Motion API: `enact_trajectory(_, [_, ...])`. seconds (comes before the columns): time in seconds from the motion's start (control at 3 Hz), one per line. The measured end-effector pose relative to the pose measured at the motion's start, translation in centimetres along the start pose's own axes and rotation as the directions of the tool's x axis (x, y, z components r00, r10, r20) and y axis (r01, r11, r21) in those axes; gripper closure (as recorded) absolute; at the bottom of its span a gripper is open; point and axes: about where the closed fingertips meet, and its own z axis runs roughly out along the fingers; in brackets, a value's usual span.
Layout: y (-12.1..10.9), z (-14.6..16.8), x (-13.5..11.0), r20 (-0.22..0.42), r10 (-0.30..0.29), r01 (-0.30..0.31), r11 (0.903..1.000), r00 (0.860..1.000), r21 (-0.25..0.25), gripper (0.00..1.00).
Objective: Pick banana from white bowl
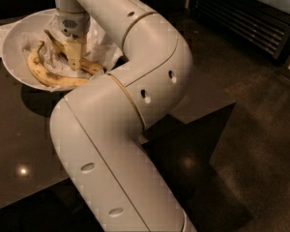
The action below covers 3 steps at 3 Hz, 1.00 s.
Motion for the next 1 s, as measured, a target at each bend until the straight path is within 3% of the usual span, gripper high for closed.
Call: enact_trajectory(1.0, [-0.32, 1.11, 0.59, -0.021, 0.005, -0.006, 0.9998, 1.0, -0.018, 0.43])
